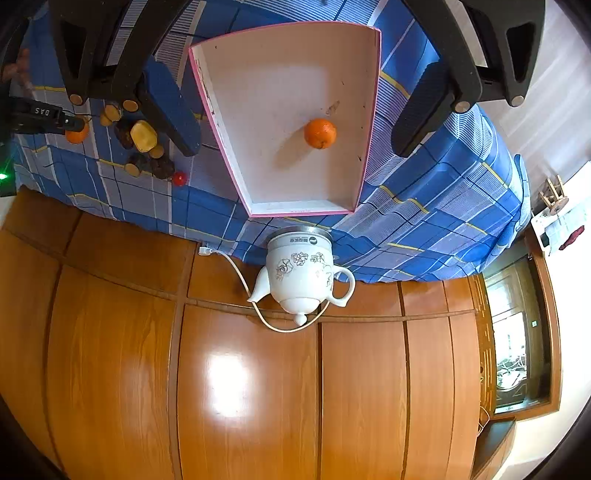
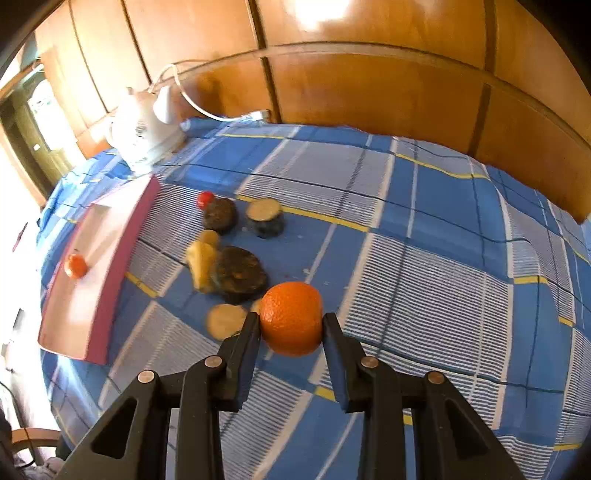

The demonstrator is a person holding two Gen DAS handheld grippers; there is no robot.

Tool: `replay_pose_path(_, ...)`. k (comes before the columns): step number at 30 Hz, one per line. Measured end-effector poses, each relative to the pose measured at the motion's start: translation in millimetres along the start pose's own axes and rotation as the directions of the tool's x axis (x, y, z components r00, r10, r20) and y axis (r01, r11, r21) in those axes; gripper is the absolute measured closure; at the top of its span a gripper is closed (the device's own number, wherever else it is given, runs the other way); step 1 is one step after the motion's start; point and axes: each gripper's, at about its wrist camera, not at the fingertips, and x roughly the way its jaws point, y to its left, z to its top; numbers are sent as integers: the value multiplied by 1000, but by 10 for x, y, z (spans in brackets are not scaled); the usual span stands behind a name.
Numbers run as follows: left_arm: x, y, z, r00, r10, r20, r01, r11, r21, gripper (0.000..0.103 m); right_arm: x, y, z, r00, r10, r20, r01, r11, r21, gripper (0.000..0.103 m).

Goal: Organize fruits
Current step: 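Carry the second orange into the tray and open the right tool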

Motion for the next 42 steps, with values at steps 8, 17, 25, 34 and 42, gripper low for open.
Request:
replay_pose_path(8, 65, 49, -55, 1000, -1, -23, 1, 1000, -7, 0, -49, 659, 86, 986, 167, 6, -166, 982, -87, 69)
replay_pose_path(17, 165, 361, -150, 998, 39, -58, -42, 998, -56, 0, 304, 1664, 225, 960, 269, -83, -281, 932, -228, 69)
replay_pose_path(25, 279, 772, -303, 989, 99, -113, -113, 986, -122, 0, 754, 2161, 232, 962, 215, -167, -258, 916, -307, 68)
replay_pose_path(34, 360, 696, -394, 988, 68, -138, -80, 993, -89, 0, 762, 2156, 218, 967, 205, -153, -244, 919, -310, 64)
replay_pose_path(42, 360, 461, -408, 987, -6, -159, 0, 999, -39, 0, 411, 1861, 195, 980, 183, -83, -199, 936, -291, 64)
